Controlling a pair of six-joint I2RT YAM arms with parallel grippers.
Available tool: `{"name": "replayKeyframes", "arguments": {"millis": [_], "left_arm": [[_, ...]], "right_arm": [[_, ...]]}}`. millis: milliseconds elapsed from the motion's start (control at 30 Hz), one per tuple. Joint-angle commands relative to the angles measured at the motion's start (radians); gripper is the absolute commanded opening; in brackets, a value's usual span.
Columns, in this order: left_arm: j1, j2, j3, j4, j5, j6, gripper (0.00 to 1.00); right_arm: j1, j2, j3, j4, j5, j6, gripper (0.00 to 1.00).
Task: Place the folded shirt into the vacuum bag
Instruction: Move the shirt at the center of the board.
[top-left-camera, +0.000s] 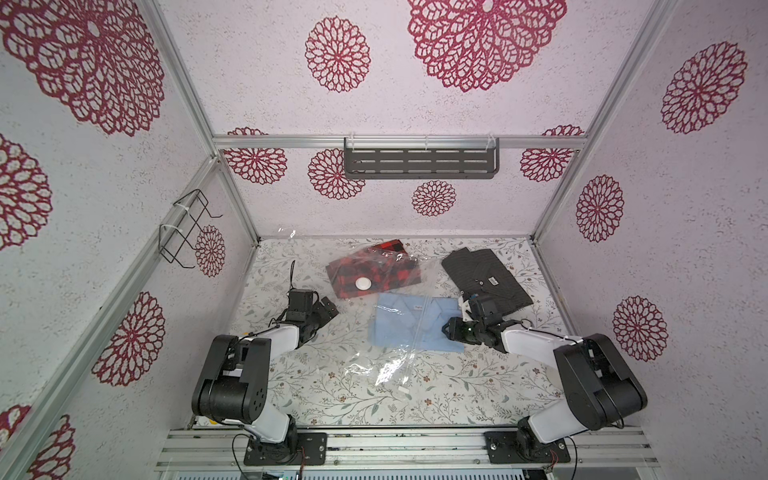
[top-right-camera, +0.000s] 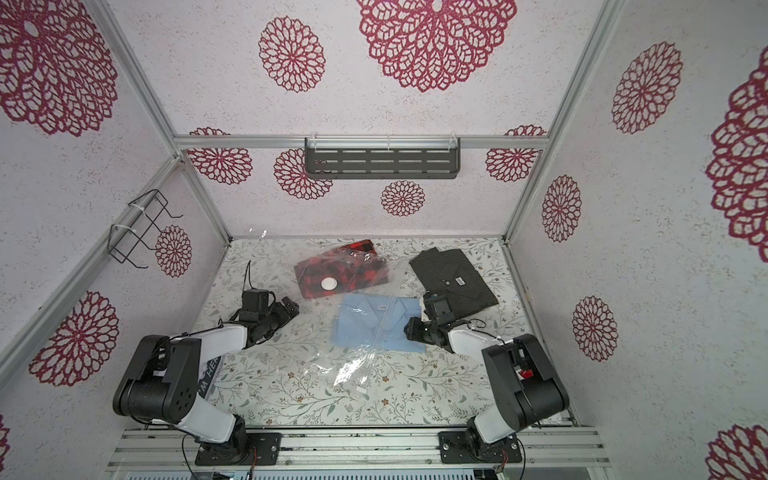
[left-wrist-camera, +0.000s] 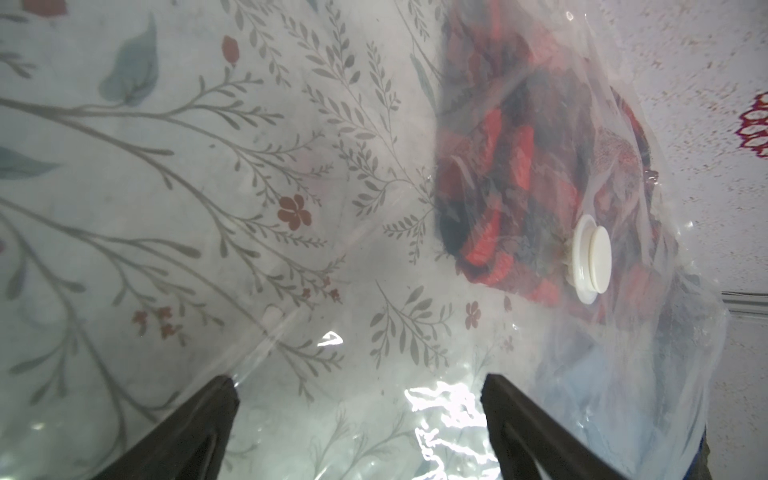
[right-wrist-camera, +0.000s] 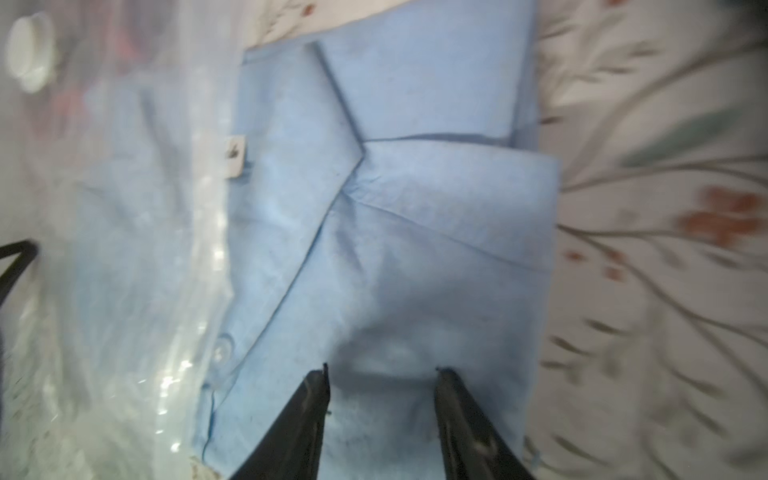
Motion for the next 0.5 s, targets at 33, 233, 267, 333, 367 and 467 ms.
{"name": "replayKeyframes", "arguments": {"millis": [33,233,267,333,367,467], "left_arm": [[0.011,-0.006,-0.026,-0.036,-0.01,-0.009,0.97],[0.012,-0.015,-0.023,-0.036,0.003,-0.008,0.97],[0.012,-0.021,-0.024,-0.033,0.011,-0.006,0.97],[0.007,-0.041,-0.032,-0.021,0.013,-0.002,0.97],[0.003,-0.055,-0.036,-0.015,0.014,0.0,0.97],[-0.022,-0.099,-0.057,0.018,0.014,0.005,0.97]], "right_arm": [[-0.039,-0.133,-0.039,-0.151,0.177,0.028,0.48],[0.0,-0.23,-0.004,-0.05,-0.119,0.033,0.48],[0.012,-0.222,-0.004,0.001,-0.184,0.044,0.48],[0.02,-0.189,-0.012,0.103,-0.284,0.081,0.48],[0.022,-0.161,-0.014,0.149,-0.315,0.101,0.49],[0.02,-0.064,-0.001,0.217,-0.317,0.121,0.49]]}}
